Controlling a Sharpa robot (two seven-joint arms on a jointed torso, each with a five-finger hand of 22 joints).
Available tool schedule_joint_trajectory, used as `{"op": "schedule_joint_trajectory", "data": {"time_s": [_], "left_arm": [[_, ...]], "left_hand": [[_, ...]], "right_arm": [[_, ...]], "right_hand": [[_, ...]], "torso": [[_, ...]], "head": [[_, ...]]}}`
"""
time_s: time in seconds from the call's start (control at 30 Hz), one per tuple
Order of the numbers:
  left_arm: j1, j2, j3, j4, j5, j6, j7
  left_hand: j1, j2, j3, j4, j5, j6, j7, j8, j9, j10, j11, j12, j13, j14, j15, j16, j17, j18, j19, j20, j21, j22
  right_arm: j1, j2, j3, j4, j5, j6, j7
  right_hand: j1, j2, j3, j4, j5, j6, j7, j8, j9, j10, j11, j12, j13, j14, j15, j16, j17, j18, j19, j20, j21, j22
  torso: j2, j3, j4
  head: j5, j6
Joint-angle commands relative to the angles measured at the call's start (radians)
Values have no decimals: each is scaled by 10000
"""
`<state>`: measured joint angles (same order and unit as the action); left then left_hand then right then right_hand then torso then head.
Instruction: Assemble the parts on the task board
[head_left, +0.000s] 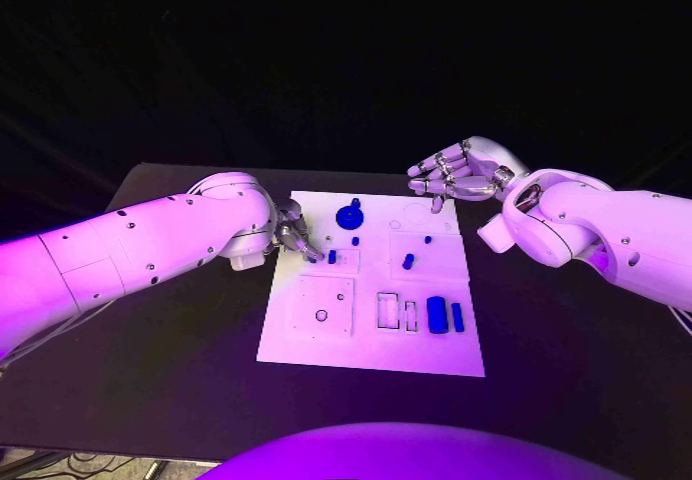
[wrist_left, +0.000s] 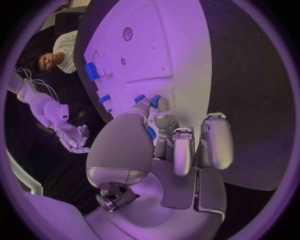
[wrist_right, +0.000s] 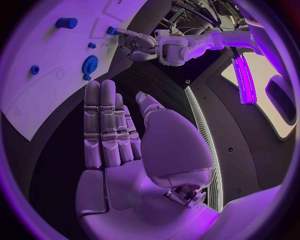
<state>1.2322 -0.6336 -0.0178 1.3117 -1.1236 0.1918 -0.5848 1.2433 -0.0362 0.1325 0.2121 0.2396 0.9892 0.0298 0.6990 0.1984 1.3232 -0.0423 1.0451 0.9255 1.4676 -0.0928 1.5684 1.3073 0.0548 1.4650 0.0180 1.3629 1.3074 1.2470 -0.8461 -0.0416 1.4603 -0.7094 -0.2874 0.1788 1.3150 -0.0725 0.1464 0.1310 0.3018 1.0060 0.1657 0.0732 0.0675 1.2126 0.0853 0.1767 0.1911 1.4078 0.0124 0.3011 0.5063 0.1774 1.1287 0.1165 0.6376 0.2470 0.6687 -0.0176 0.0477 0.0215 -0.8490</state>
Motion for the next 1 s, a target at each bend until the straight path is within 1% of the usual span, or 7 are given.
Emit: {"op": "schedule_joint_trajectory", "data": {"time_s": [0.03, 0.13, 0.23, 0.37, 0.43, 0.57, 1.0], "left_arm": [[2, 18, -4, 2, -30, -150, 93], [2, 14, -4, 6, 34, -256, 161], [2, -2, -4, 15, 190, -496, 306], [3, -56, -2, 61, 443, -815, 525], [5, -96, -1, 96, 614, -878, 582], [10, -181, 2, 189, 763, -839, 606], [162, -315, 14, 297, 1014, -179, 459]], "left_hand": [[348, 144, 217, -157, 40, -144, -12, -24, -17, -109, 16, -121, -116, 1032, -24, 24, 2635, 52, 54, -18, -73, 524], [749, 270, 762, -344, 69, -270, 5, -25, -21, -196, 16, -273, -278, 1032, -32, 24, 2635, 60, 44, -33, -112, 504], [1029, 236, 1628, -518, 100, -436, 76, 15, 22, -290, 49, -460, -479, 1032, -13, 24, 2635, 67, 37, -35, -148, 490], [709, -382, 3462, -638, 89, -576, 135, 293, 243, -260, 49, -590, -693, 1032, 34, 24, 2635, 59, 23, 59, -218, 467], [468, -635, 4113, -732, 68, -631, 140, 426, 349, -275, 99, -668, -815, 1032, 62, 24, 2635, 86, 14, 22, -255, 453], [243, -955, 4907, -1040, 69, -757, 124, 582, 485, -305, 130, -776, -983, 1032, 48, 24, 2635, 88, 2, 47, -305, 436], [-3, -1201, 5529, -1396, 161, -830, 141, 759, 632, -275, 110, -787, -1057, 1032, 54, 24, 2635, 90, 8, 47, -316, 459]], "right_arm": [[-7, 11, 0, 0, -18, 137, 28], [-7, 11, 0, -1, -19, 158, 19], [-7, 10, 0, 0, -31, 206, -2], [-8, 9, 0, -7, -43, 251, -22], [-9, 10, -1, -10, -47, 272, -33], [-10, 11, -1, -24, -50, 320, -56], [-10, 23, -3, -37, -52, 381, -83]], "right_hand": [[-18, 76, -29, 22, 49, 28, 34, -26, 14, -3, 43, -62, -9, 38, 15, -33, 10, 61, 60, 7, -28, -9], [-18, 76, -29, 22, 49, 28, 34, -26, 14, -3, 43, -62, -9, 38, 15, -33, 10, 61, 60, 7, -28, -9], [-18, 76, -29, 22, 49, 28, 34, -26, 14, -3, 43, -62, -9, 38, 15, -33, 10, 61, 60, 7, -28, -9], [-16, 85, -26, 25, 53, 31, 33, -25, 14, 4, 42, -60, -12, 42, 14, -38, 14, 62, 65, 6, -33, -12], [-16, 85, -26, 25, 53, 31, 33, -25, 14, 4, 42, -60, -12, 42, 14, -38, 14, 62, 65, 6, -33, -12], [-16, 85, -26, 25, 53, 31, 33, -25, 14, 4, 42, -60, -12, 42, 14, -38, 14, 62, 65, 6, -33, -12], [-16, 85, -26, 25, 53, 31, 33, -25, 14, 4, 42, -60, -12, 42, 14, -38, 14, 62, 65, 6, -33, -12]], "torso": [[-1, 2, -9], [0, 1, -6], [-1, 2, -2], [-1, -2, 3], [-4, -2, -3], [-3, 5, 0], [3, 2, -3]], "head": [[0, 3], [-3, 0], [-13, 4], [-21, 2], [-19, 4], [-21, 2], [-4, 19]]}}
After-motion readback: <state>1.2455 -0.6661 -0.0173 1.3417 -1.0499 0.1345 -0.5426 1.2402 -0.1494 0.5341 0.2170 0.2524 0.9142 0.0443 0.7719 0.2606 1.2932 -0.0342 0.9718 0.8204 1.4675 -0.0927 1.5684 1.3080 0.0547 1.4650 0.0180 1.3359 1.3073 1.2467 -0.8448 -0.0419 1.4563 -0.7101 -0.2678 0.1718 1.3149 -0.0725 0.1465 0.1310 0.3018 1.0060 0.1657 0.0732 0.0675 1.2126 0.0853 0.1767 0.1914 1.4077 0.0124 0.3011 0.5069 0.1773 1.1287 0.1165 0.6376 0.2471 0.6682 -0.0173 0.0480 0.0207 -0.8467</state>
